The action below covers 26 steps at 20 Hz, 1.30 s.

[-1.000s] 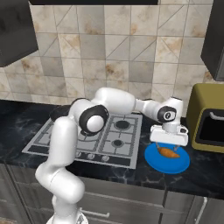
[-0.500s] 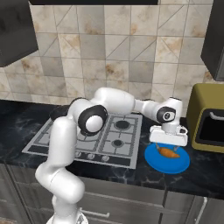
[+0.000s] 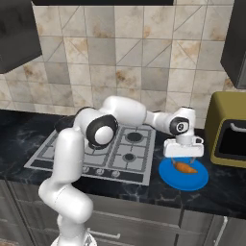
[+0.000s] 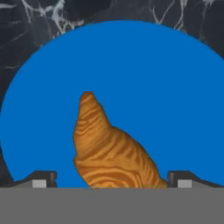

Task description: Pick the croissant and place it on the pan. Then turn on the stove to warm the croissant.

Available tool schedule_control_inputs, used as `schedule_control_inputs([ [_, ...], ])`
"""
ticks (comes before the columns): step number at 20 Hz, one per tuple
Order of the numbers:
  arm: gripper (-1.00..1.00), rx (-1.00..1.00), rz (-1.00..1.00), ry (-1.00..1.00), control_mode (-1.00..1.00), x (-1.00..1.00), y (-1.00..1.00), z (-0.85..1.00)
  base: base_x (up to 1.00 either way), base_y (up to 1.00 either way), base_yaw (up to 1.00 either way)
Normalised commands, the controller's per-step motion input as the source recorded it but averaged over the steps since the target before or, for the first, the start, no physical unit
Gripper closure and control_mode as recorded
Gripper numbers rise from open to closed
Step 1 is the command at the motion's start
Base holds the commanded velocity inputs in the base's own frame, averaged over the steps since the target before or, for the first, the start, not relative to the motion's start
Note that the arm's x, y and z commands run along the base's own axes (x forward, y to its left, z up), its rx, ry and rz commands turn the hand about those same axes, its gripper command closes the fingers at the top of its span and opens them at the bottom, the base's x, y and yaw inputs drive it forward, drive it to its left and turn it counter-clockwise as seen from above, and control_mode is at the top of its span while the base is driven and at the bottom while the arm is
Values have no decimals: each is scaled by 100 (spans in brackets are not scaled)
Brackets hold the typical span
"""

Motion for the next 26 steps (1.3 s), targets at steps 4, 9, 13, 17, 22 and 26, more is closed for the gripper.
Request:
schedule_control_inputs([
  [4,-100,0,23,0,-100,-1,0,-15,0,0,0],
  [9,-100,0,11,0,-100,-2,0,-3,0,0,0],
  [13,-100,0,8,0,-100,-3,0,-7,0,0,0],
  [17,-100,0,8,0,-100,-10,-1,-24,0,0,0],
  [22,-100,0,9,0,-100,-13,-6,-29,0,0,0],
  [26,100,0,8,0,-100,-8,0,-16,0,0,0],
])
